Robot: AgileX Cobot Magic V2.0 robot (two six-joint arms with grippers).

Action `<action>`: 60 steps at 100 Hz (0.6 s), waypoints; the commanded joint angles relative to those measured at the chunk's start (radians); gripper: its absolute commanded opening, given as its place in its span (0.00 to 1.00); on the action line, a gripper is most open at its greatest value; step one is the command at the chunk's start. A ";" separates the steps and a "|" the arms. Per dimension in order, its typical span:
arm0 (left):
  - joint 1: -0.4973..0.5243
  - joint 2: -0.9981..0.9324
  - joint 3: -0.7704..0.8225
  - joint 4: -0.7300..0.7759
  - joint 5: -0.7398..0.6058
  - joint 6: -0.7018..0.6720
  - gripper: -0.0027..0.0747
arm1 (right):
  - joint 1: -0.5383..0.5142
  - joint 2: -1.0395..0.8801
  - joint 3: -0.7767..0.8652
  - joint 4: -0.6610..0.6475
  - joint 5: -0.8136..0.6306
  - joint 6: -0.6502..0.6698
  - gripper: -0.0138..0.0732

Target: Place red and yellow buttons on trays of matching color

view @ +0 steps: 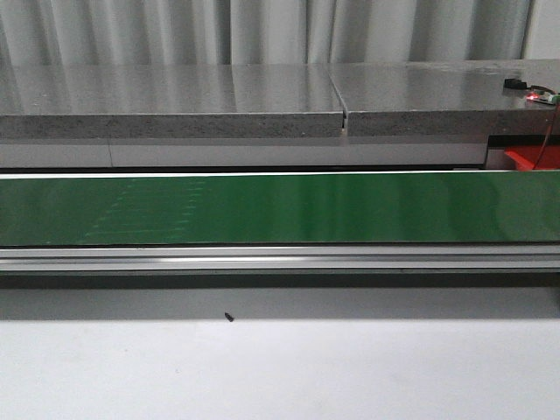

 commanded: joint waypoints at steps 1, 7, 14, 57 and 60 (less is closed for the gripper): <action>-0.008 0.007 -0.024 -0.003 -0.064 -0.008 0.01 | 0.000 -0.064 0.002 -0.127 -0.041 0.141 0.09; -0.008 0.007 -0.024 -0.003 -0.064 -0.008 0.01 | 0.000 -0.100 0.037 -0.145 -0.043 0.148 0.09; -0.008 0.007 -0.024 -0.003 -0.064 -0.008 0.01 | 0.000 -0.146 0.081 -0.150 -0.048 0.148 0.09; -0.008 0.007 -0.024 -0.003 -0.064 -0.008 0.01 | 0.031 -0.443 0.216 -0.154 -0.004 0.106 0.09; -0.008 0.007 -0.024 -0.003 -0.064 -0.008 0.01 | 0.031 -0.467 0.222 -0.154 -0.005 0.106 0.09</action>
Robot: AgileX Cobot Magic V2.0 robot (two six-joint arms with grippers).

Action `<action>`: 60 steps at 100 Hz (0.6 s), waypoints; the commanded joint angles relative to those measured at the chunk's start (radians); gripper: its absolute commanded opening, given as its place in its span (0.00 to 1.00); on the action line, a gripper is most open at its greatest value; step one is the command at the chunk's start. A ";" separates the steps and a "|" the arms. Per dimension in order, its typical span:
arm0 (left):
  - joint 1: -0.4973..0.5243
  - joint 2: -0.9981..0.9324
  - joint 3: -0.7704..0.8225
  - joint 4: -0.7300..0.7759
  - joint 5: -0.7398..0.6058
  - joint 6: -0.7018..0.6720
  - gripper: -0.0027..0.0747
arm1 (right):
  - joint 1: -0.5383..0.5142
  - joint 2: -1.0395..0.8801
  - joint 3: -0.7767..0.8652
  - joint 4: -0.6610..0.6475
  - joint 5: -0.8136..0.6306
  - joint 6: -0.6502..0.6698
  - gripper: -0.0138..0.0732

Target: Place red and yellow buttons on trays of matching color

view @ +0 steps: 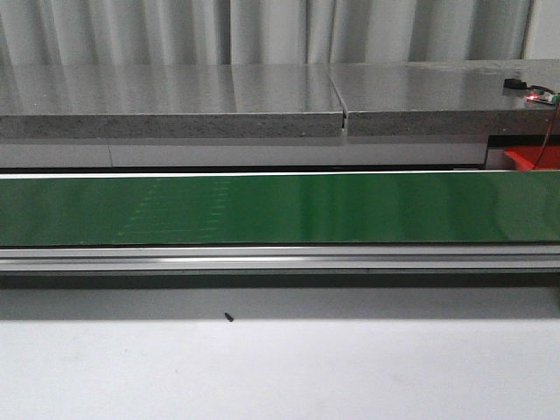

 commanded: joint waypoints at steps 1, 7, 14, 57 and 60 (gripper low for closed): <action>-0.008 0.007 -0.024 -0.003 -0.064 -0.008 0.01 | 0.002 -0.070 -0.009 -0.011 -0.059 -0.015 0.09; -0.008 0.007 -0.024 -0.003 -0.064 -0.008 0.01 | 0.002 -0.112 0.001 -0.013 -0.056 -0.016 0.09; -0.008 0.007 -0.024 -0.003 -0.064 -0.008 0.01 | 0.002 -0.160 0.011 -0.014 -0.056 -0.016 0.09; -0.008 0.007 -0.024 -0.003 -0.064 -0.008 0.01 | 0.002 -0.321 0.019 -0.014 -0.029 -0.016 0.09; -0.008 0.007 -0.024 -0.003 -0.074 -0.008 0.01 | 0.002 -0.321 0.019 -0.014 -0.029 -0.016 0.09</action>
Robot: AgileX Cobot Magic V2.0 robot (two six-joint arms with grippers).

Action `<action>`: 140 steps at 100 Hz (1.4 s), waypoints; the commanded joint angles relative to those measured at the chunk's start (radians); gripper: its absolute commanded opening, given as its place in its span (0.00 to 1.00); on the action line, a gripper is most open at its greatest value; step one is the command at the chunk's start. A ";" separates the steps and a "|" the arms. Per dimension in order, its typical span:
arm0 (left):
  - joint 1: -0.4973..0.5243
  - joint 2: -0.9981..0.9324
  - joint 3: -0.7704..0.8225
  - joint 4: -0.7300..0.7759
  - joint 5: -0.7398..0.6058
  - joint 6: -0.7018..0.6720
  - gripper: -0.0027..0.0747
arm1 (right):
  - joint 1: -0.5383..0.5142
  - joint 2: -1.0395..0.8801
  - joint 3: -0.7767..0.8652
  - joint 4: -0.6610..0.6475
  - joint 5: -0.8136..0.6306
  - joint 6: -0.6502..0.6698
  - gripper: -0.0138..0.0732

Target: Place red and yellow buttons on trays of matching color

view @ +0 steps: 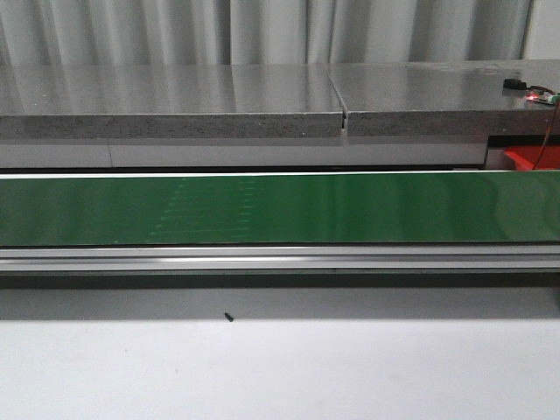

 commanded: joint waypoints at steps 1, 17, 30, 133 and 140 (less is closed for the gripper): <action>-0.008 0.007 -0.024 -0.001 -0.077 -0.008 0.01 | 0.002 0.006 -0.025 -0.011 -0.067 -0.008 0.09; -0.008 0.007 -0.024 0.006 -0.117 -0.008 0.01 | 0.002 0.006 -0.025 -0.011 -0.067 -0.008 0.09; -0.008 0.007 -0.021 0.004 -0.119 -0.008 0.01 | 0.002 0.006 -0.025 -0.011 -0.067 -0.008 0.09; 0.067 0.276 -0.021 0.173 -0.198 -0.320 0.01 | 0.002 0.006 -0.025 -0.011 -0.067 -0.008 0.09; 0.103 0.276 -0.021 0.178 -0.198 -0.320 0.01 | 0.002 0.006 -0.025 -0.011 -0.067 -0.008 0.09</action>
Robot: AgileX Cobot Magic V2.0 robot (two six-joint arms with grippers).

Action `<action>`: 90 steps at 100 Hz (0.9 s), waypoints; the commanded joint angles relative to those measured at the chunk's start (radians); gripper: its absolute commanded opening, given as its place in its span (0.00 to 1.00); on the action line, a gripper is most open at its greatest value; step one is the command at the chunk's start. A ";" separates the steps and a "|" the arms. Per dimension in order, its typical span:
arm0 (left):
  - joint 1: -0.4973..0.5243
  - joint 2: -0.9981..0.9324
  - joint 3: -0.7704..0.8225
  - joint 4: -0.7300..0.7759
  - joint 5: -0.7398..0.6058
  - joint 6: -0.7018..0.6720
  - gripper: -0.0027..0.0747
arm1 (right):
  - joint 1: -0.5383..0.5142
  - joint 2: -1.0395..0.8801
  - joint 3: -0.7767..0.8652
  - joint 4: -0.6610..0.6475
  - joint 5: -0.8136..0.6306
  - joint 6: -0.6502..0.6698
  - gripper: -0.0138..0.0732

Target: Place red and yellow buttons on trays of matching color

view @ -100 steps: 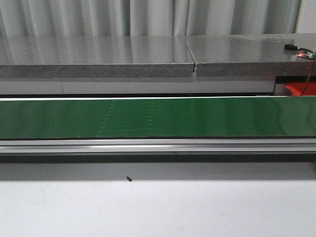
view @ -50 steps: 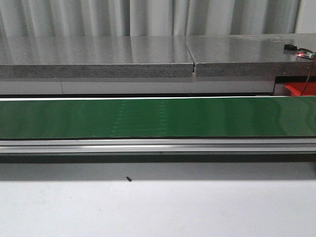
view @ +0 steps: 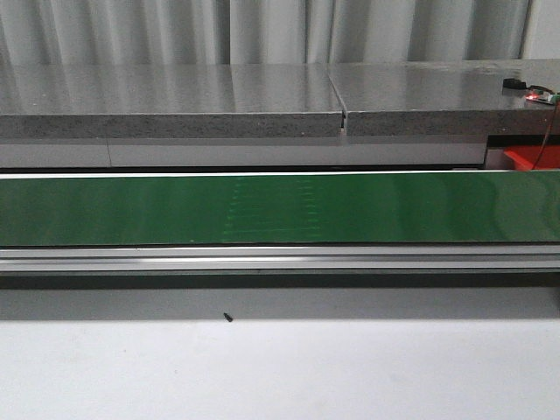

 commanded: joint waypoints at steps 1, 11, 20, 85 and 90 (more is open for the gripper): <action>0.035 0.006 -0.023 0.020 -0.069 -0.014 0.01 | 0.002 0.006 -0.025 -0.009 -0.072 -0.007 0.09; 0.101 0.006 -0.025 0.022 -0.071 -0.014 0.01 | 0.002 0.006 -0.025 -0.009 -0.072 -0.007 0.09; 0.156 0.012 -0.025 0.024 -0.069 -0.012 0.01 | 0.002 0.006 -0.025 -0.009 -0.072 -0.007 0.09; 0.373 0.231 -0.164 -0.238 -0.059 0.230 0.01 | 0.002 0.006 -0.025 -0.009 -0.072 -0.007 0.09; 0.417 0.253 -0.168 -0.247 -0.061 0.232 0.01 | 0.002 0.006 -0.025 -0.009 -0.072 -0.007 0.09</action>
